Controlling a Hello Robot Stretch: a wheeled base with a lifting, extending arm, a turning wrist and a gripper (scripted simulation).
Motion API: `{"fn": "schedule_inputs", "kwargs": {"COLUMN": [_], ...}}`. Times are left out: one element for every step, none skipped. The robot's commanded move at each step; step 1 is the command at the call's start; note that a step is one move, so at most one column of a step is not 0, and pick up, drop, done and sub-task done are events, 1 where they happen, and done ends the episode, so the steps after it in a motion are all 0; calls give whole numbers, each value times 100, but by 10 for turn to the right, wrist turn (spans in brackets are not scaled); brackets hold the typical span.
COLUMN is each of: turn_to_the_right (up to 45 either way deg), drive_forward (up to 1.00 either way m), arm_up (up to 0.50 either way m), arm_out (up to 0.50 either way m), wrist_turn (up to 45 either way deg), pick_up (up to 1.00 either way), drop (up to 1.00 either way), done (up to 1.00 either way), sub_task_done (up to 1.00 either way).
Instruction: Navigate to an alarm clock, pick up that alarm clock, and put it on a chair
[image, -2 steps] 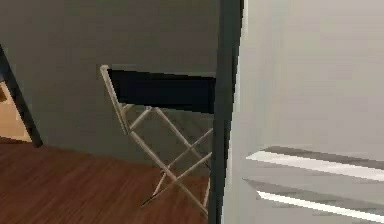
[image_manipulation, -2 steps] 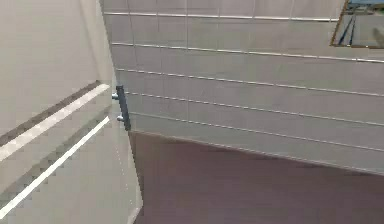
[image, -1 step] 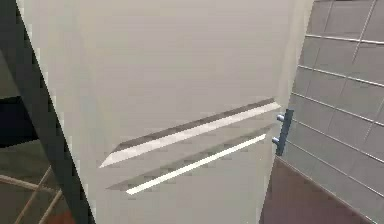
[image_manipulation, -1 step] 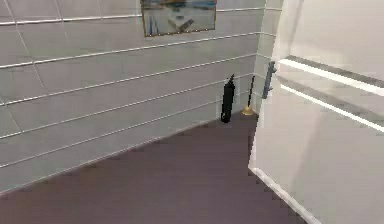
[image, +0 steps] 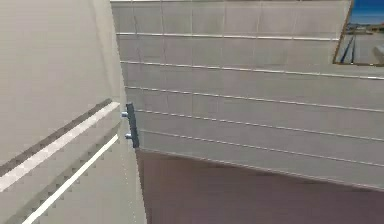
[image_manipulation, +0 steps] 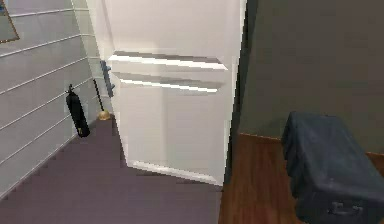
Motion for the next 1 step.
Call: {"fn": "schedule_inputs", "kwargs": {"turn_to_the_right": [120], "drive_forward": [0], "arm_up": [0], "arm_out": [0], "wrist_turn": [0], "pick_up": [0], "drop": [0], "done": [0], "sub_task_done": [0]}}
